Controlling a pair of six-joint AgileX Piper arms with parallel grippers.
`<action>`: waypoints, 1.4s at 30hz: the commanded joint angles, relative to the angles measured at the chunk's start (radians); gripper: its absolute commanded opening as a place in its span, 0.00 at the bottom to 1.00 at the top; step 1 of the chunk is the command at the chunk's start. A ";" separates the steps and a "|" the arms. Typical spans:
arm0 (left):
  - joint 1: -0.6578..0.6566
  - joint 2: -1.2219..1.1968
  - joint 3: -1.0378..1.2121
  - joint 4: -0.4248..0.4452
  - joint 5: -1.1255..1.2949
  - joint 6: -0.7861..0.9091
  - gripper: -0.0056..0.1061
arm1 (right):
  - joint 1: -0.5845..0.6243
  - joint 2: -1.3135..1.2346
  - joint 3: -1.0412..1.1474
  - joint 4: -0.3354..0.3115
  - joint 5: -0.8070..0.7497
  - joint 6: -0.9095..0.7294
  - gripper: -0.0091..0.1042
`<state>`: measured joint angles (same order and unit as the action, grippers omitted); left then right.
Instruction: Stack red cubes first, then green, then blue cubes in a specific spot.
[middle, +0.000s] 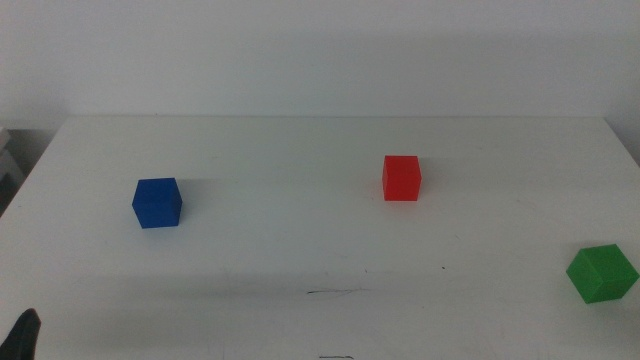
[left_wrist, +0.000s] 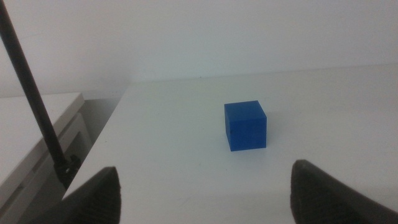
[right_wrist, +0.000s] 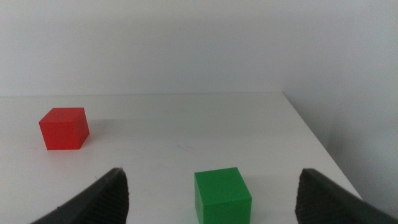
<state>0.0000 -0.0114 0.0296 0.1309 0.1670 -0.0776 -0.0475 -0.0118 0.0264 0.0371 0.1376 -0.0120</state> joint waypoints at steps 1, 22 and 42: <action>0.000 -0.026 -0.003 -0.001 -0.077 -0.009 0.89 | -0.008 -0.009 -0.022 0.005 -0.072 -0.012 0.91; 0.000 -0.026 -0.003 -0.001 -0.077 -0.009 0.89 | 0.020 0.725 -0.756 -0.002 0.327 -0.009 0.91; 0.000 -0.026 -0.003 -0.001 -0.077 -0.009 0.89 | 0.378 1.651 -1.676 -0.030 0.889 0.139 0.91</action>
<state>0.0000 -0.0114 0.0296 0.1309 0.1648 -0.0776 0.3187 1.6206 -1.5669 0.0288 1.0259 0.1075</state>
